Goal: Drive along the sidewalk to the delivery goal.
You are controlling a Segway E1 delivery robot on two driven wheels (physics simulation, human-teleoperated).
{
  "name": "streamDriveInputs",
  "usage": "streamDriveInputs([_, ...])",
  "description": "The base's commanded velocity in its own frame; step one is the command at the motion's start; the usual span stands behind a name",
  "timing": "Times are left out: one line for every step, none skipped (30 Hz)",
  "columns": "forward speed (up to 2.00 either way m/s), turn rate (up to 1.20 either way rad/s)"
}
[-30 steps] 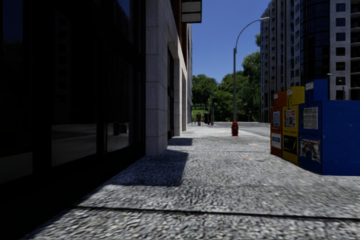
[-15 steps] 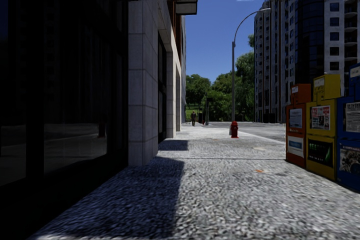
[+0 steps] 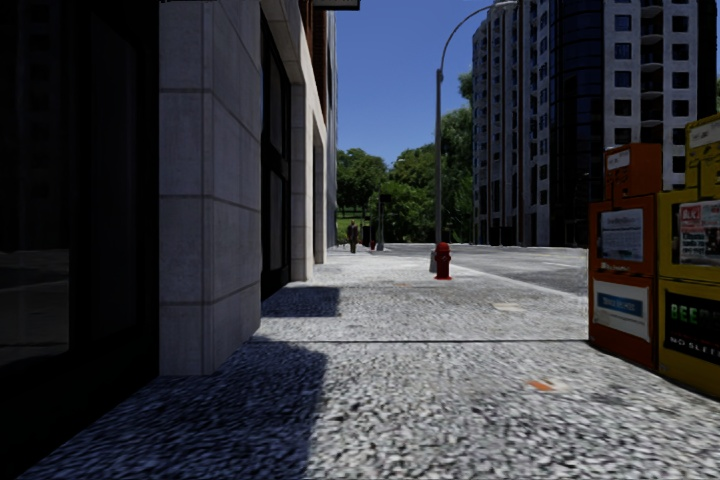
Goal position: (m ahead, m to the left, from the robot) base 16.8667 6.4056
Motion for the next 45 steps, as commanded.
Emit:
streamDriveInputs([2.00,0.00])
streamDriveInputs([2.00,0.00])
streamDriveInputs([2.00,0.00])
streamDriveInputs([2.00,0.00])
streamDriveInputs([2.00,0.00])
streamDriveInputs([2.00,0.00])
streamDriveInputs([2.00,0.00])
streamDriveInputs([2.00,0.00])
streamDriveInputs([2.00,0.00])
streamDriveInputs([2.00,0.00])
streamDriveInputs([2.00,0.00])
streamDriveInputs([2.00,0.00])
streamDriveInputs([2.00,0.00])
streamDriveInputs([2.00,0.00])
streamDriveInputs([2.00,0.00])
streamDriveInputs([2.00,0.00])
streamDriveInputs([2.00,0.00])
streamDriveInputs([2.00,0.00])
streamDriveInputs([2.00,0.00])
streamDriveInputs([2.00,0.00])
streamDriveInputs([2.00,0.00])
streamDriveInputs([2.00,0.00])
streamDriveInputs([2.00,0.00])
streamDriveInputs([2.00,0.00])
streamDriveInputs([2.00,0.00])
streamDriveInputs([2.00,0.00])
streamDriveInputs([2.00,0.00])
streamDriveInputs([2.00,0.00])
streamDriveInputs([2.00,0.00])
streamDriveInputs([2.00,0.00])
streamDriveInputs([2.00,0.00])
streamDriveInputs([2.00,0.00])
streamDriveInputs([2.00,0.00])
streamDriveInputs([2.00,0.00])
streamDriveInputs([2.00,0.00])
streamDriveInputs([2.00,0.00])
streamDriveInputs([2.00,0.00])
streamDriveInputs([2.00,0.00])
streamDriveInputs([2.00,0.00])
streamDriveInputs([2.00,0.00])
streamDriveInputs([2.00,0.00])
streamDriveInputs([2.00,0.00])
streamDriveInputs([2.00,0.00])
streamDriveInputs([2.00,0.00])
streamDriveInputs([2.00,0.00])
